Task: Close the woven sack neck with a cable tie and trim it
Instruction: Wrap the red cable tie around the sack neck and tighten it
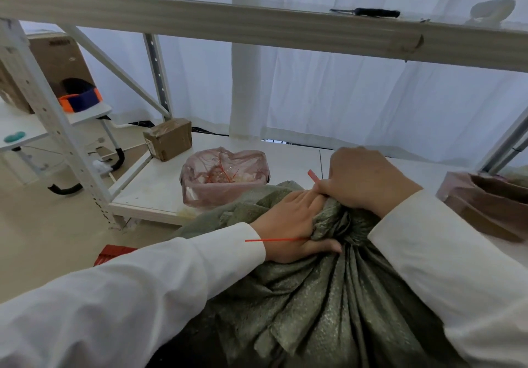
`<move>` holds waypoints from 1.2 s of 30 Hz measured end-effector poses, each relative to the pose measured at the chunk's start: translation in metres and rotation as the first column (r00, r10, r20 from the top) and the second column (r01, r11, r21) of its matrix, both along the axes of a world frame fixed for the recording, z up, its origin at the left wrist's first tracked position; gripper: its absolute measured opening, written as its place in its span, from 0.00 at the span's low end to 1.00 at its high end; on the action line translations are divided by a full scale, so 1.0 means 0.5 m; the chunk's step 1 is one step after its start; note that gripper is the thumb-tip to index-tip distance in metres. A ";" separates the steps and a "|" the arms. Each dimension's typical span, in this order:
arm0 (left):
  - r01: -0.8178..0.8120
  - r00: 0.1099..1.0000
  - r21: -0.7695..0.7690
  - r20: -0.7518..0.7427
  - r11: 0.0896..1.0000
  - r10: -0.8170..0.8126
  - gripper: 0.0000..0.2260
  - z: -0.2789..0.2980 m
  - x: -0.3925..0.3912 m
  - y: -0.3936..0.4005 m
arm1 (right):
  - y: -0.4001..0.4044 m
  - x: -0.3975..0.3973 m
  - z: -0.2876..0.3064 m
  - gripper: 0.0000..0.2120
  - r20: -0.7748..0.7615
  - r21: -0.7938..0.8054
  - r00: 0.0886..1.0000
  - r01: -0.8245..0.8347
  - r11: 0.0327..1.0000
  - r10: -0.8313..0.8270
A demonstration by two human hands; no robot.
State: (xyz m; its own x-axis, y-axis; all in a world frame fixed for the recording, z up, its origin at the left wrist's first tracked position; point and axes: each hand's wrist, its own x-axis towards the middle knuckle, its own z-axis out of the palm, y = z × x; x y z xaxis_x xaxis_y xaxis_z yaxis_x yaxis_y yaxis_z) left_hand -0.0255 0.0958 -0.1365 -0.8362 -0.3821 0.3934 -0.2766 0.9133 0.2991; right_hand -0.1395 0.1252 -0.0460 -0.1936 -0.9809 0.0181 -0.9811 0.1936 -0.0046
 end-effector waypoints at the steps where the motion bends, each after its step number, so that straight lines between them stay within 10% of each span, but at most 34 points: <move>1: 0.005 1.000 0.012 -0.001 1.000 -0.005 0.32 -0.002 0.000 -0.001 | 0.001 -0.001 -0.001 0.19 0.010 -0.007 1.000 -0.003 1.000 0.004; 13: 0.020 1.000 0.190 0.007 0.982 -0.021 0.42 -0.023 -0.002 0.022 | 0.058 0.026 -0.011 0.07 -0.353 -0.116 0.866 -0.415 0.902 0.353; 27: -0.058 0.997 0.375 0.073 0.925 0.033 0.49 -0.032 -0.005 -0.003 | 0.059 0.018 -0.047 0.08 -0.234 -0.240 0.830 -0.554 0.797 0.506; 32: -0.190 0.980 0.521 0.150 0.832 0.131 0.20 -0.025 -0.010 0.005 | 0.053 0.024 -0.068 0.05 -0.260 -0.309 0.807 -0.590 0.746 0.530; 36: -0.091 0.965 0.605 -0.143 0.791 0.221 0.11 -0.020 -0.016 0.026 | 0.053 0.029 -0.052 0.03 -0.205 -0.397 0.838 -0.543 0.740 0.505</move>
State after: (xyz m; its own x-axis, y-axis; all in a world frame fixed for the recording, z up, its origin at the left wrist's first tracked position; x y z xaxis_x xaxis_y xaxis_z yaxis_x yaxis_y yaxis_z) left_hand -0.0337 0.1086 -0.1463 -0.6747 -0.7114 0.1970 -0.2765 0.4910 0.8261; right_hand -0.1251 0.1518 -0.0722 0.3692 -0.8156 0.4455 -0.9274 -0.3543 0.1199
